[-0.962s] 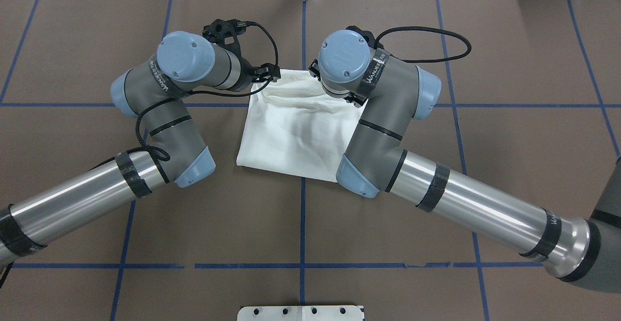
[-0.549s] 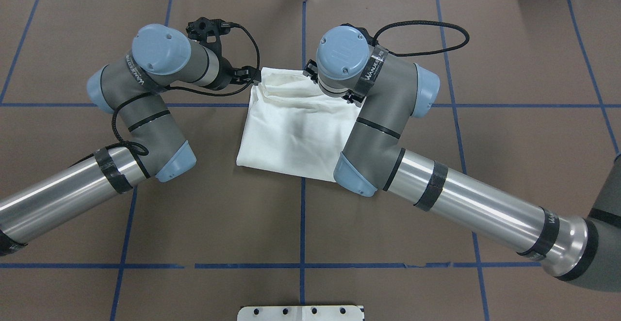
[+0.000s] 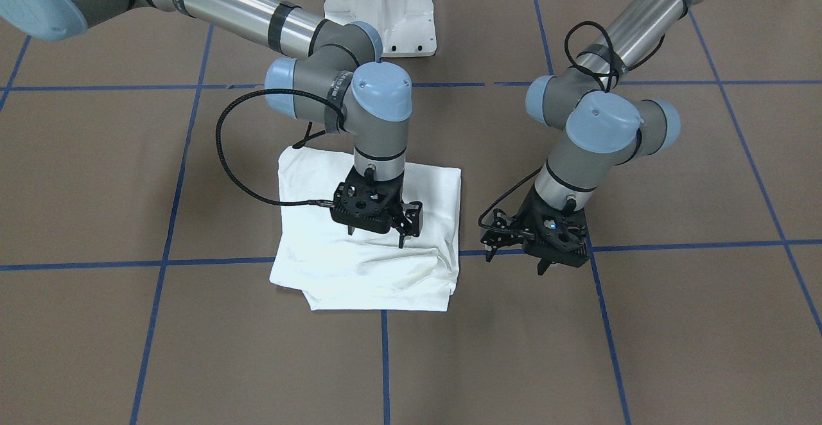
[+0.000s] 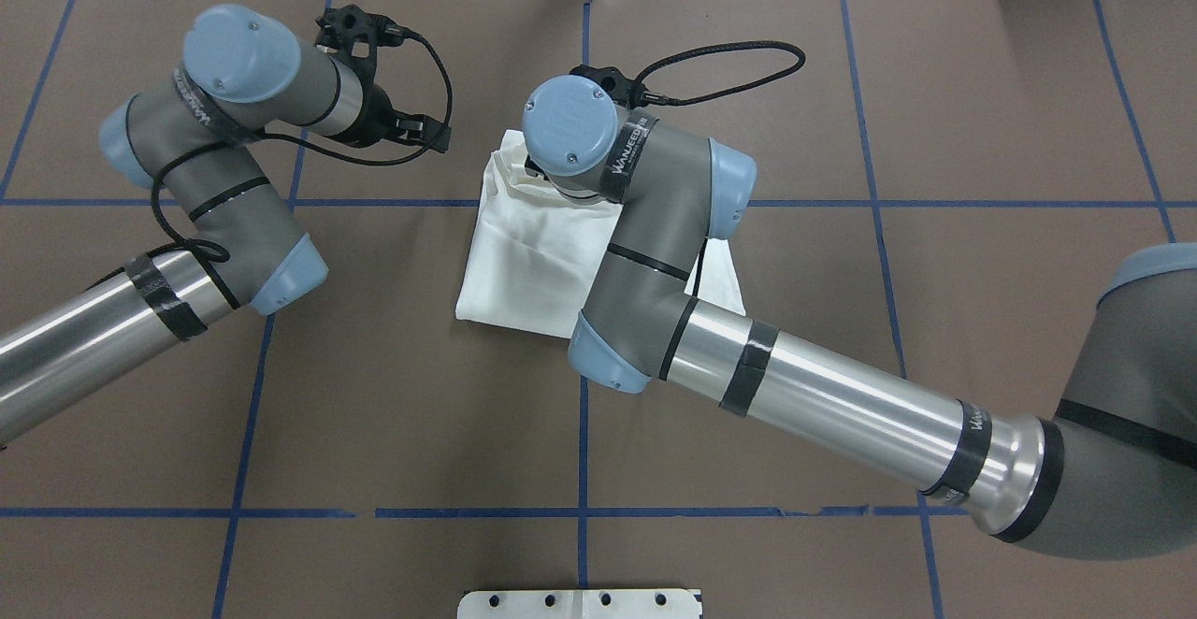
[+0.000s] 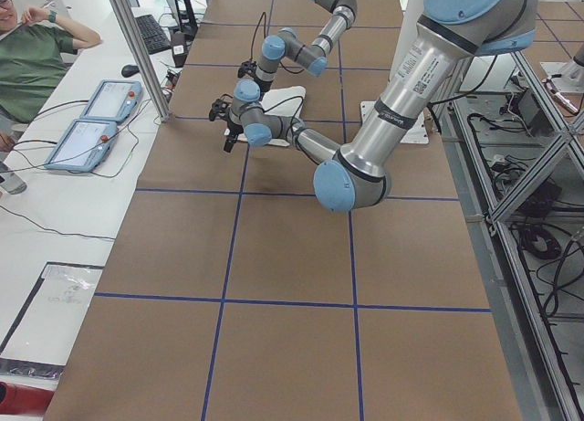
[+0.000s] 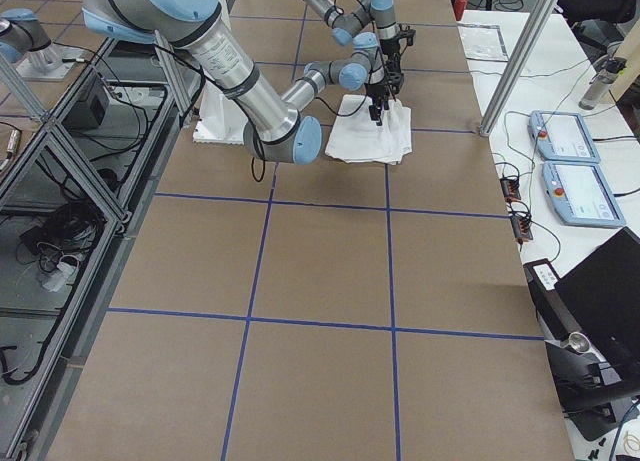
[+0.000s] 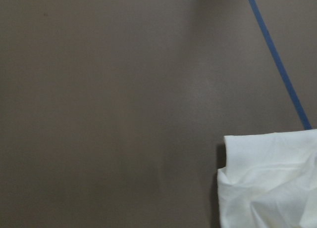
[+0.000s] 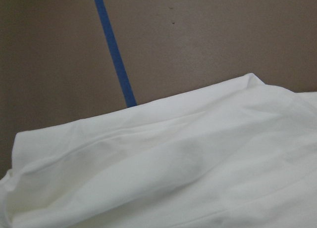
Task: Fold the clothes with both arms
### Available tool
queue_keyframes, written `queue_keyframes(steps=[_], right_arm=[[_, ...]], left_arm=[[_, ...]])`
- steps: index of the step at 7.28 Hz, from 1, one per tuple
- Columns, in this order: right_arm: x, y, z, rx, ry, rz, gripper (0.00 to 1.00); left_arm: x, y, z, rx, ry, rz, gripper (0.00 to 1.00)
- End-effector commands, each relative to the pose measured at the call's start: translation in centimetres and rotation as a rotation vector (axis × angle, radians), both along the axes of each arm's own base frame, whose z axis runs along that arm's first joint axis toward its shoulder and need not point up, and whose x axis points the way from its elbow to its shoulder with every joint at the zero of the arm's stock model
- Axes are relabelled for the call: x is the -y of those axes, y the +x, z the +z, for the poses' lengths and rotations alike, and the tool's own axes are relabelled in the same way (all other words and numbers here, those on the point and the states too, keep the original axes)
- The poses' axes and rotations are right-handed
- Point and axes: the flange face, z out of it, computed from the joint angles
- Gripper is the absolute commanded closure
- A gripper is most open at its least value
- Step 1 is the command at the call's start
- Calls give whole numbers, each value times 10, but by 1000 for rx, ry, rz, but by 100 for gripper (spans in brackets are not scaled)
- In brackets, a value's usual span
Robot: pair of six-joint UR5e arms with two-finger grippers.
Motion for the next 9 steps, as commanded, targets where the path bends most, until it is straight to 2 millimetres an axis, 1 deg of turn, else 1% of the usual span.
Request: queue_keyframes(steps=[1,2,3,4,5,6,7,8,9], right_arm=[[0,-38,-2,-119,95,-31,0],[2,-51,-1,-163,113,-11,0],[2,-58,9,-199,127,4,0],[6,-58,12,-214,136,15,0],[15,-56,24,-263,163,55,0],[32,-45,28,-293,185,102,0],[55,-25,28,-307,195,148,0],[73,-12,36,-348,216,199,0],[91,5,34,-351,215,230,0]], left_arm=[[14,-36,15,5,23,51,1],[13,-36,16,4,21,51,1],[13,-37,15,1,19,47,1],[14,-38,15,0,16,44,1],[13,-38,13,-2,19,44,1],[12,-39,11,-6,22,43,1],[9,-42,12,-8,21,41,1],[6,-44,10,-13,23,38,1],[1,-48,9,-17,29,38,1]])
